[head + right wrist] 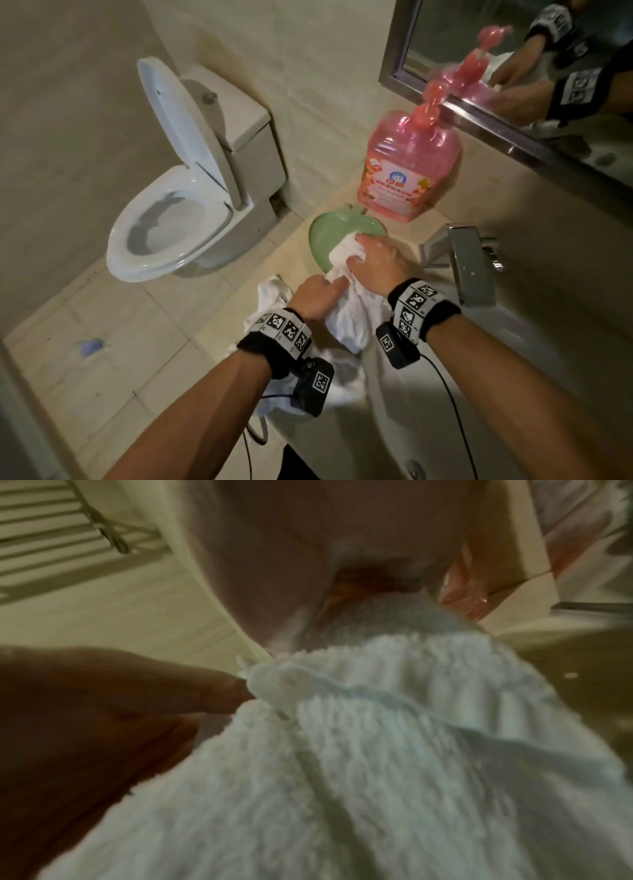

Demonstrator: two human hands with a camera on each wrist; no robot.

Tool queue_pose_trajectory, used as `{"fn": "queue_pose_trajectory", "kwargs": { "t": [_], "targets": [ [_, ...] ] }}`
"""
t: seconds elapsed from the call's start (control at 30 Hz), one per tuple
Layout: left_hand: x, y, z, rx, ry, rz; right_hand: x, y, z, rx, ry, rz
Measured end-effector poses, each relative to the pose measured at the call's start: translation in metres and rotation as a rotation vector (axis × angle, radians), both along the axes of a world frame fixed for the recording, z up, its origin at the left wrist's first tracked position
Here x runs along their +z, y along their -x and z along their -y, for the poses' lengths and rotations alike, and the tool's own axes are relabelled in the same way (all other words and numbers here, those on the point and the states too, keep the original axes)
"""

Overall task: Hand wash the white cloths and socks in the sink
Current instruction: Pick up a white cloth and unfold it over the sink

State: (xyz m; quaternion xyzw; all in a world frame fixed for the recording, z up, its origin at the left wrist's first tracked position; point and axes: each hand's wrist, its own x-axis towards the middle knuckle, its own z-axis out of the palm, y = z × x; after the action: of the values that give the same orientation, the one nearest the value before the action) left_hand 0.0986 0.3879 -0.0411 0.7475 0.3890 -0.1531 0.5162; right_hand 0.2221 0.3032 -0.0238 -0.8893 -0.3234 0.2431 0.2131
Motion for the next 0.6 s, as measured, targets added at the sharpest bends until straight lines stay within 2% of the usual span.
{"fn": "queue_pose_trajectory", "kwargs": {
  "t": [0.13, 0.33, 0.43, 0.53, 0.6],
  "targets": [
    [-0.01, -0.003, -0.01, -0.069, -0.017, -0.004, -0.01, -0.004, -0.008, 0.069, 0.036, 0.044],
    [-0.016, -0.003, -0.016, -0.077, 0.026, 0.036, -0.015, -0.005, -0.007, 0.043, -0.006, 0.093],
    [-0.014, -0.001, -0.018, -0.104, 0.015, 0.001, -0.014, -0.003, -0.005, 0.053, 0.008, 0.073],
    [-0.003, 0.006, -0.015, -0.139, -0.087, -0.003, -0.004, 0.003, 0.002, 0.006, -0.052, 0.074],
    [0.01, 0.012, -0.013, -0.134, -0.206, 0.054, 0.01, 0.012, 0.012, -0.021, -0.12, 0.101]
  ]
}}
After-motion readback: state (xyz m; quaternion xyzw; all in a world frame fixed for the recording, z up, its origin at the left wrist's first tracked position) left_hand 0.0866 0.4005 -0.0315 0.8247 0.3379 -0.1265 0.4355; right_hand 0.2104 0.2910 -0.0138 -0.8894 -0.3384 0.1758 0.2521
